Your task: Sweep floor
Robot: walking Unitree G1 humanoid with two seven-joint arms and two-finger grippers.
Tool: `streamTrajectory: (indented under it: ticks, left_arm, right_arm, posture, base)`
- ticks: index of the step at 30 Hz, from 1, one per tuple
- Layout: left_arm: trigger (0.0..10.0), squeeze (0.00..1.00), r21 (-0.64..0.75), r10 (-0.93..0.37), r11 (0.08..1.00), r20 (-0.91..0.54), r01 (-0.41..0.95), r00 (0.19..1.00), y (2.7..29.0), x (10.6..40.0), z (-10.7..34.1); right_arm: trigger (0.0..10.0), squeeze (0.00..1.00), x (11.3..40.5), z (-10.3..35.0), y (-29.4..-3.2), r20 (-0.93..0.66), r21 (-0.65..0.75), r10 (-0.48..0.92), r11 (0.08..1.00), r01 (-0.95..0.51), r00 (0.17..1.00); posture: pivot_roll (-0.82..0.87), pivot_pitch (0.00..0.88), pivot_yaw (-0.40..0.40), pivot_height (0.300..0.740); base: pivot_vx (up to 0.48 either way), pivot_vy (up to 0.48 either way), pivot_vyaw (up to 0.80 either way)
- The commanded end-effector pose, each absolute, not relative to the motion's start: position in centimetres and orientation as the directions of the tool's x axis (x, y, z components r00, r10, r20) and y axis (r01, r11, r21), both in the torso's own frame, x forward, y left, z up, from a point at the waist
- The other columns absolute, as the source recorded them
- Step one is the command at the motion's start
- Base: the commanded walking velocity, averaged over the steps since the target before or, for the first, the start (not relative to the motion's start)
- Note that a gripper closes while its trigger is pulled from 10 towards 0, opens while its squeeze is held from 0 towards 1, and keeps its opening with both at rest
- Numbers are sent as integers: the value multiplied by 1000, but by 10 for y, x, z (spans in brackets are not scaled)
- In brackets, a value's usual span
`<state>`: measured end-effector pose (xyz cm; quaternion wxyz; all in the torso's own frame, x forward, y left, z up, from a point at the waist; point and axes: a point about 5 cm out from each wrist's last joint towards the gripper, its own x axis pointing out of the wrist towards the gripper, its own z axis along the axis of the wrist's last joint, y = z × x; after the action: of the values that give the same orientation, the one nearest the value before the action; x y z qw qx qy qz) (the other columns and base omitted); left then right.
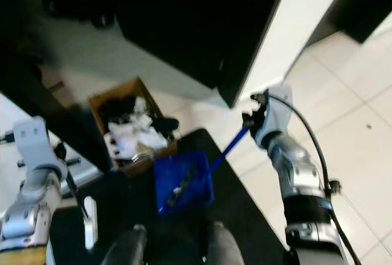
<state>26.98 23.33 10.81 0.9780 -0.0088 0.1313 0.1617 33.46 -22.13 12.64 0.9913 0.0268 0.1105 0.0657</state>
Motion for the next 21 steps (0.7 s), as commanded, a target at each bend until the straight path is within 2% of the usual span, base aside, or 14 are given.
streamTrajectory:
  ticks: [1, 21]
  left_arm:
    - [10000, 0, 44, 338, 940, -262, -338, 904, 239, 267, 106]
    - [10000, 0, 37, 345, 937, -265, -348, 900, 241, 266, 106]
  right_arm:
    - [10000, 0, 335, 128, -219, -199, 76, 142, 989, -129, 970]
    - [10000, 0, 335, 128, -221, -202, 72, 139, 989, -127, 969]
  posture:
    - [72, 202, -3, 740]
    - [72, 203, -4, 740]
  base:
    - [360, 0, 0]
    - [367, 0, 0]
